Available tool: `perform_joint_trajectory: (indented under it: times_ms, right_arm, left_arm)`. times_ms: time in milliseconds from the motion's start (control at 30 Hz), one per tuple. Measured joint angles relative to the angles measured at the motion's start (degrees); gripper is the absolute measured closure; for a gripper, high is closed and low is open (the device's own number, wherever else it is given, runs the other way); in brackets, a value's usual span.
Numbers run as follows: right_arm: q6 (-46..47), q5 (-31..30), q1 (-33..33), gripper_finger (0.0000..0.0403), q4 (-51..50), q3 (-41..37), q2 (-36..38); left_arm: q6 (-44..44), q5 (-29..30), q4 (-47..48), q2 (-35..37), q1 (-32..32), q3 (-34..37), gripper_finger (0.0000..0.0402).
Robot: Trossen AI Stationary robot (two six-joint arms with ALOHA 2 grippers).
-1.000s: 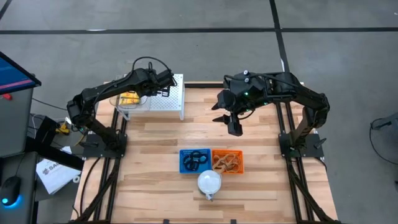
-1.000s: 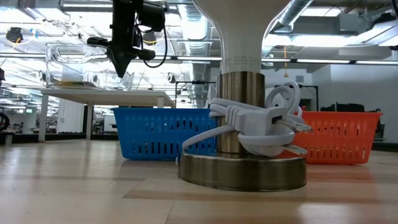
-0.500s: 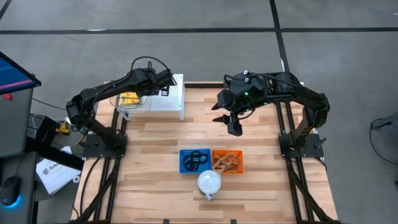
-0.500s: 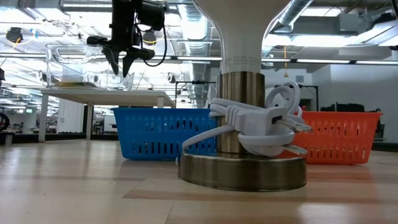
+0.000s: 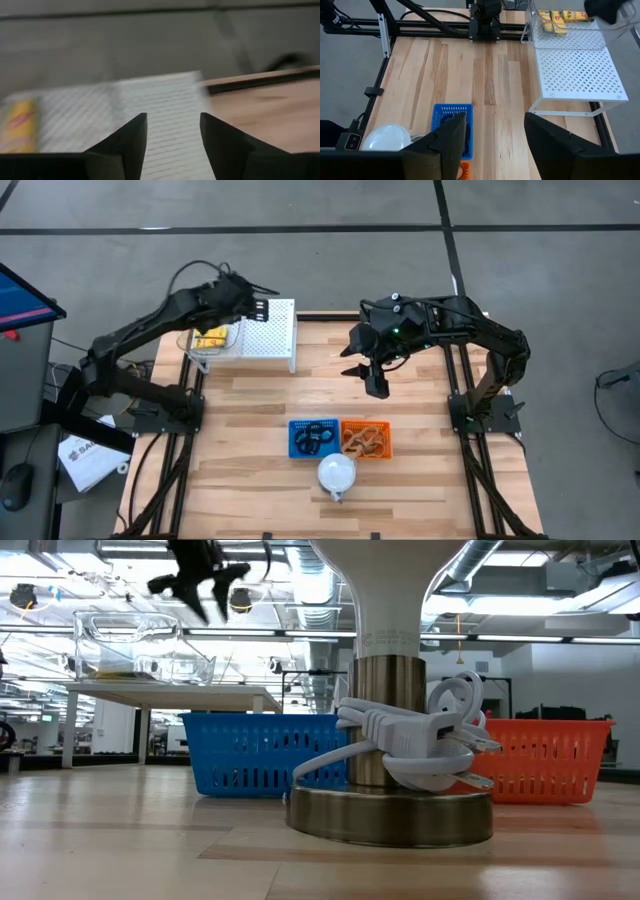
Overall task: Pick & Place Office Desk Supplies
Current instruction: Put the orange basket filled with rubber bands on the shelf
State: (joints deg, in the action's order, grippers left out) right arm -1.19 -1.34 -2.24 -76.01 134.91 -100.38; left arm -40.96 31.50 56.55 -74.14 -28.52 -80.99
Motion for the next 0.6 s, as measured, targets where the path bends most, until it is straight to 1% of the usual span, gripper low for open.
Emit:
perform_joint_trajectory:
  times_ms: [100, 200, 300, 400, 467, 600]
  right_arm:
    - [1.02, -0.11, 0.36, 0.0204, 0.04, 0.0, 0.0]
    - [2.95, -0.19, 1.02, 0.0204, 0.11, 0.0, 0.0]
    - [5.14, -0.73, 1.88, 0.0204, 0.2, 0.0, 0.0]
    - [6.81, -2.8, 2.14, 0.0204, 0.09, 0.0, 0.0]
    - [8.02, -4.41, 2.14, 0.0204, -0.74, 0.0, 0.0]
    - [11.45, -7.04, 2.12, 0.0204, -6.42, -0.34, 0.0]
  left_arm:
    - [7.88, -6.19, -7.12, 3.79, 1.75, 0.0, 0.0229]
    - [15.87, -14.68, -12.75, 7.47, 4.62, 0.0, 0.0236]
    - [20.33, -25.11, -13.84, 10.92, 8.25, -0.02, 0.0243]
    - [21.23, -33.74, -13.6, 13.66, 13.14, 0.22, 0.0249]
    - [21.23, -36.2, -13.37, 14.93, 17.65, 1.0, 0.0253]
    - [21.23, -36.42, -13.07, 15.65, 28.07, 3.45, 0.026]
